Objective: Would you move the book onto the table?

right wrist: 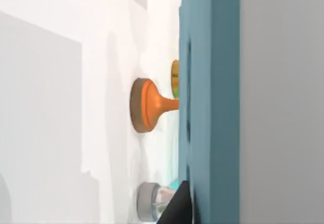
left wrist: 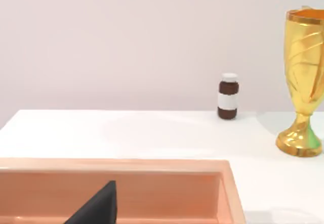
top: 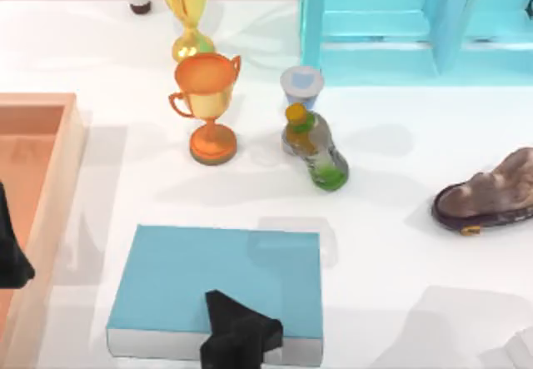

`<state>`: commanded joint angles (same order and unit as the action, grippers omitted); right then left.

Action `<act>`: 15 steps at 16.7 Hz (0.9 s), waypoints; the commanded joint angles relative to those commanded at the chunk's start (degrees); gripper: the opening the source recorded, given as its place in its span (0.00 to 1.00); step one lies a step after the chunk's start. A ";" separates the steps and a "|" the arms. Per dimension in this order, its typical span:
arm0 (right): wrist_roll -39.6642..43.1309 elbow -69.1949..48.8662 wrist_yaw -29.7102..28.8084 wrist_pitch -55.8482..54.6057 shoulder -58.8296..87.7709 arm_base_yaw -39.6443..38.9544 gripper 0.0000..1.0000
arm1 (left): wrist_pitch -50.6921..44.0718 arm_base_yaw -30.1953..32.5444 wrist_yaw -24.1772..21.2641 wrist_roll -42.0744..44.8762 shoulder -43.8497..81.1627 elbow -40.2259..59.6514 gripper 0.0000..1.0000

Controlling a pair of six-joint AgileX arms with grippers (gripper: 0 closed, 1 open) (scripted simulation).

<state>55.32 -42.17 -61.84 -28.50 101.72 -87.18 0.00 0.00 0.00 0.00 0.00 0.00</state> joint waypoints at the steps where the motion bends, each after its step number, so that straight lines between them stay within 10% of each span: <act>1: 0.46 0.20 -0.31 0.06 0.27 -0.34 0.00 | 0.00 0.00 0.00 0.00 0.00 0.00 1.00; 15: -0.88 0.94 -0.73 -0.47 1.49 -0.94 0.00 | 0.00 0.00 0.00 0.00 0.00 0.00 1.00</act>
<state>54.45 -41.23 -62.57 -28.97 103.21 -88.12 0.00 0.00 0.00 0.00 0.00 0.00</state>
